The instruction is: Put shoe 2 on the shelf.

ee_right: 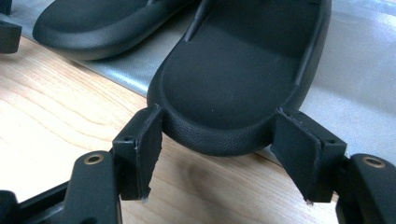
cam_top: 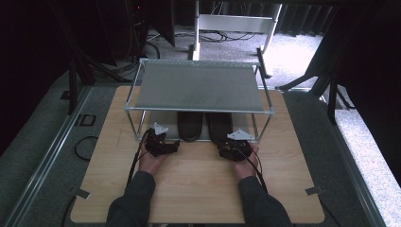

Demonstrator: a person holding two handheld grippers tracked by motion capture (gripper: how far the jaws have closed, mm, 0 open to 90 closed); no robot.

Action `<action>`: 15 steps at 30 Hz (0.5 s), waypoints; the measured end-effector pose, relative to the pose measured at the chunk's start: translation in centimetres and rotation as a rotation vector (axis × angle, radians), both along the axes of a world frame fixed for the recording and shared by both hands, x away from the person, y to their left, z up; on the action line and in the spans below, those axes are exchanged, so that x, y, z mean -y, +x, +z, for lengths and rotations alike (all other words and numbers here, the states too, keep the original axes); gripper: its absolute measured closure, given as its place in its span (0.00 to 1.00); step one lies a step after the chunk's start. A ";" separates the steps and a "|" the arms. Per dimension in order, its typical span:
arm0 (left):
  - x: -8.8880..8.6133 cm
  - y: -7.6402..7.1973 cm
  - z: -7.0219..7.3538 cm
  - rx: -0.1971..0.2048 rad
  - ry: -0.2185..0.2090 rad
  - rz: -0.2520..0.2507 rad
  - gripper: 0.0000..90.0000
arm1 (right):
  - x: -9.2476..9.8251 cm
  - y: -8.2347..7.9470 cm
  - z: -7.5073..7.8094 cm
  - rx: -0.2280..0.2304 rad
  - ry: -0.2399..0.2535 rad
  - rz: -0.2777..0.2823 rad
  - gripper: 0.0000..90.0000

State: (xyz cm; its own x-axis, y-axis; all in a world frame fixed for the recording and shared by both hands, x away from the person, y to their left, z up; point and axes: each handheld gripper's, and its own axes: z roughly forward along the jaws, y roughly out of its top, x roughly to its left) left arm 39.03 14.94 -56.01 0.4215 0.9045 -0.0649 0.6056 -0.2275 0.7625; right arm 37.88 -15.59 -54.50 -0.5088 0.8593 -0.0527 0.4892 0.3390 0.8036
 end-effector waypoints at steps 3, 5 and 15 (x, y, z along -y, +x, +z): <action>0.1 0.0 0.0 0.002 0.004 0.001 0.23 | -0.1 0.2 0.0 -0.003 0.001 0.000 0.37; 0.1 0.0 0.0 0.003 0.004 0.001 0.23 | -0.2 0.3 0.0 -0.002 0.004 -0.001 0.37; 0.1 0.0 0.0 0.003 0.005 0.000 0.23 | -0.6 0.8 -0.1 -0.001 0.015 -0.007 0.38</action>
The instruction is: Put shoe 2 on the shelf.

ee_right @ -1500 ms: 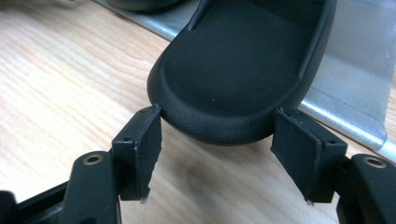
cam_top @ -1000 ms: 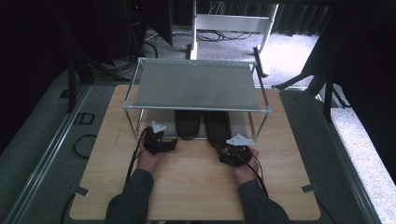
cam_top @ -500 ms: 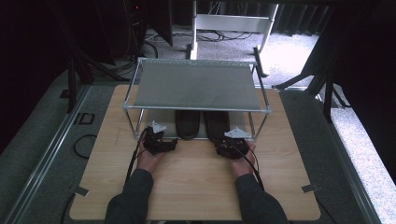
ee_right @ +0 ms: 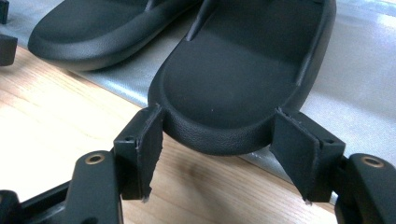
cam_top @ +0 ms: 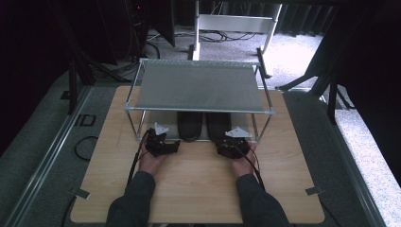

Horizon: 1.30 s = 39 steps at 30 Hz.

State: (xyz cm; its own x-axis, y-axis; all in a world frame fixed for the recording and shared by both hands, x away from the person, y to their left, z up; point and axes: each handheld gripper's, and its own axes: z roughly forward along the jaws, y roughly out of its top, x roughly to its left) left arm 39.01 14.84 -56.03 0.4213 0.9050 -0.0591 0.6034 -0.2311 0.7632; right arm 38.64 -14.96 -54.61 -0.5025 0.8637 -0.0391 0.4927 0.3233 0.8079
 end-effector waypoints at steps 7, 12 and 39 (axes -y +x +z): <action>0.0 0.0 0.0 0.000 0.000 0.000 0.23 | -0.9 0.2 -0.1 0.000 0.006 0.019 0.40; 0.0 0.0 0.0 0.001 0.002 0.000 0.23 | -1.3 0.1 -0.1 0.003 0.006 0.037 0.40; 0.0 -0.2 0.1 0.010 0.001 0.002 0.23 | -1.3 -0.3 0.2 0.015 -0.019 0.073 0.47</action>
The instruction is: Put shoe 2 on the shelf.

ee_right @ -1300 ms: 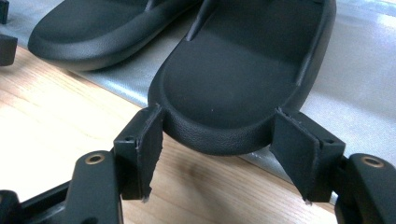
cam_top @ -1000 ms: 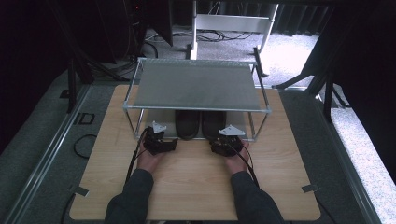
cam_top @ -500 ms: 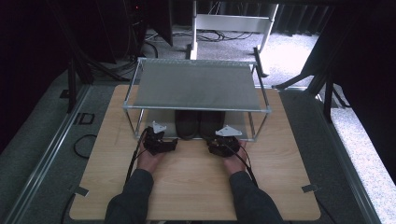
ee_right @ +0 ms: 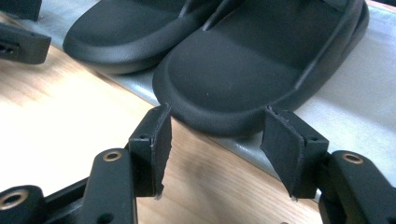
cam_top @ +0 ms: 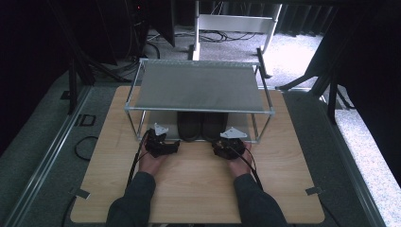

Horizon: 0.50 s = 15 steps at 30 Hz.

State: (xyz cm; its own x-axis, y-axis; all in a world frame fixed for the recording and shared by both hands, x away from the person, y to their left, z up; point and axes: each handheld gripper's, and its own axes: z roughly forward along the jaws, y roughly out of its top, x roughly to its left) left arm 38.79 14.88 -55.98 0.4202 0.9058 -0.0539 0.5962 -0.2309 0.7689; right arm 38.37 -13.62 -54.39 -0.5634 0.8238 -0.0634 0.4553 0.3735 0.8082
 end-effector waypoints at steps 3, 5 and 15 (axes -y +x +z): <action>-0.1 -0.1 0.0 0.006 -0.010 -0.001 0.23 | 0.6 -0.4 0.2 -0.001 -0.004 0.000 0.46; -0.2 -0.1 0.0 0.005 -0.014 -0.001 0.23 | 1.2 -0.6 0.3 -0.005 -0.007 -0.004 0.46; -0.3 -0.2 0.0 0.007 -0.021 0.000 0.24 | 5.5 -2.7 0.0 -0.041 -0.011 -0.022 0.46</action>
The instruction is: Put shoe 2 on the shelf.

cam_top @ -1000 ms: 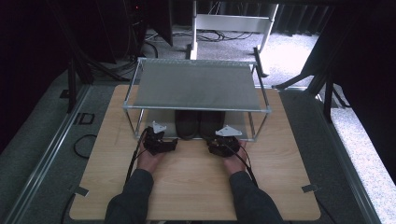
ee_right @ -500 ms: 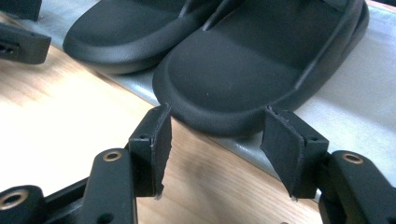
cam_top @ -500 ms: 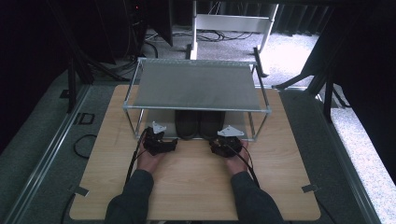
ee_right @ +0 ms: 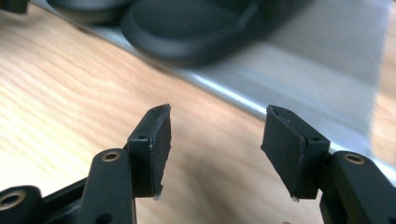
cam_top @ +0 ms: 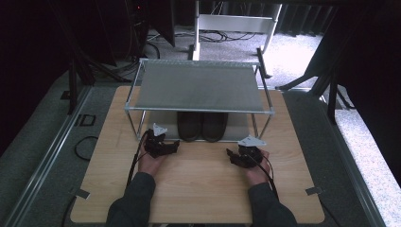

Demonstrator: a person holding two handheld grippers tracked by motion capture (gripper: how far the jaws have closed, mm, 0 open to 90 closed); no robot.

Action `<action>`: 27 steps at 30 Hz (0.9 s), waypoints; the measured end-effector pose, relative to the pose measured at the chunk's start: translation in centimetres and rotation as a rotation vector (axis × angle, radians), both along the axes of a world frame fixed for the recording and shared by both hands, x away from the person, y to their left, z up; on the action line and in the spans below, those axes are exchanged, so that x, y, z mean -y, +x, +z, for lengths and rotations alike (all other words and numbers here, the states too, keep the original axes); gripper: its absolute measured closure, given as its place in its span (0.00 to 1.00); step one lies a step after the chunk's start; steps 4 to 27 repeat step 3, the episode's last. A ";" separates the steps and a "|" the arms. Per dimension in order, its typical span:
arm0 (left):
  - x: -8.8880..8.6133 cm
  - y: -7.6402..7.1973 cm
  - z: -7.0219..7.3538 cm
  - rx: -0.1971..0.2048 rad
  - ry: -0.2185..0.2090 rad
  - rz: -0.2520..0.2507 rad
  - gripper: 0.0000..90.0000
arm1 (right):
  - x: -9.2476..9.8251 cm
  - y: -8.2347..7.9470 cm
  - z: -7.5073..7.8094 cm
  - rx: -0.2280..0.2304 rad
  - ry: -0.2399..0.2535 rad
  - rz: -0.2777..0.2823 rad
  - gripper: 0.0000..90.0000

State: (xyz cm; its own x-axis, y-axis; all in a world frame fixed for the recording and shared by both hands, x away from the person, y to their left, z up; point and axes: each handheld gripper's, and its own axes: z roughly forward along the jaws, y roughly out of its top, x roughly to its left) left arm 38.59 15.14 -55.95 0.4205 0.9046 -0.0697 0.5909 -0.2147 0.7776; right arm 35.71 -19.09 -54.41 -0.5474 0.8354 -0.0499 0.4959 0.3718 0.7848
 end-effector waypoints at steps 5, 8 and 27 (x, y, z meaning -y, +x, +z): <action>0.0 0.0 0.0 0.001 0.001 0.001 0.24 | 1.0 -0.3 0.0 -0.014 0.005 -0.007 0.46; 0.0 0.0 0.0 0.001 0.001 0.001 0.24 | 1.0 -0.3 0.0 -0.014 0.005 -0.007 0.46; 0.0 0.0 0.0 0.001 0.001 0.001 0.24 | 1.0 -0.3 0.0 -0.014 0.005 -0.007 0.46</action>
